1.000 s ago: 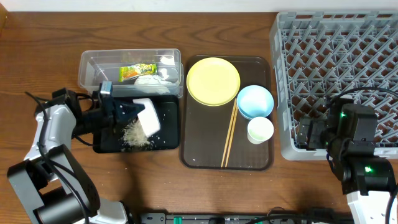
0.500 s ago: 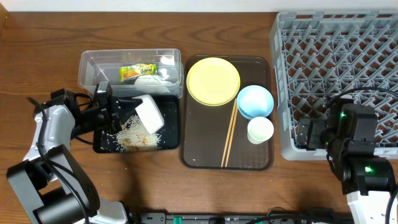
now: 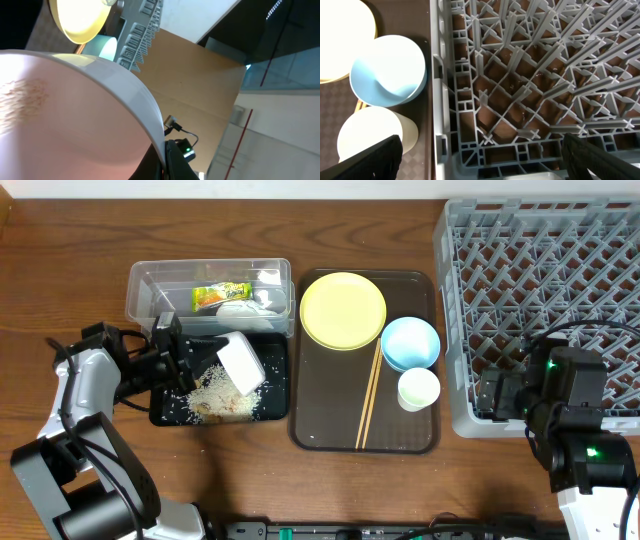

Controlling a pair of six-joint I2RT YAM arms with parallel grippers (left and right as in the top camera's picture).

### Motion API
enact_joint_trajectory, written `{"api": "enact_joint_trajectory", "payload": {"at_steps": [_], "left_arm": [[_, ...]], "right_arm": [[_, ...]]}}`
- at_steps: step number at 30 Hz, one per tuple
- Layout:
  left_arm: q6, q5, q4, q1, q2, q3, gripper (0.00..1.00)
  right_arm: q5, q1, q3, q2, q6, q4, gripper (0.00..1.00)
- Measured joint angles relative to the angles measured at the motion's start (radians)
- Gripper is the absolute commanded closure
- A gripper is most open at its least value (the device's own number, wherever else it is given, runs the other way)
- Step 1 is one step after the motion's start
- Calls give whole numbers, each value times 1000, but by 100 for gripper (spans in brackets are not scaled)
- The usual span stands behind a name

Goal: Sort waste into correct bins and load items into the dishwasher rack
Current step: 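Tilt the bowl with the left gripper to pour rice onto the black tray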

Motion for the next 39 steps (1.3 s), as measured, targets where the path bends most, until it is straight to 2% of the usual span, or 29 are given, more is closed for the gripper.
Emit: {"api": "enact_joint_trajectory", "payload": {"at_steps": [6, 9, 13, 19, 22, 27, 29, 35, 39], "left_arm": [[-11, 2, 32, 0, 0, 0, 94], [93, -16, 107, 0, 0, -1, 94], [214, -186, 122, 1, 0, -1, 94], [268, -359, 122, 1, 0, -1, 94], [298, -337, 111, 1, 0, -1, 94], [365, -167, 114, 1, 0, -1, 94], [330, -129, 119, 1, 0, -1, 94], [77, -77, 115, 1, 0, -1, 94], [8, -67, 115, 1, 0, -1, 94]], "right_arm": [[0, 0, 0, 0, 0, 0, 1], [0, 0, 0, 0, 0, -1, 1], [0, 0, 0, 0, 0, -1, 1], [0, 0, 0, 0, 0, -1, 1], [0, 0, 0, 0, 0, -1, 1], [0, 0, 0, 0, 0, -1, 1], [0, 0, 0, 0, 0, -1, 1], [0, 0, 0, 0, 0, -1, 1], [0, 0, 0, 0, 0, -1, 1]]}}
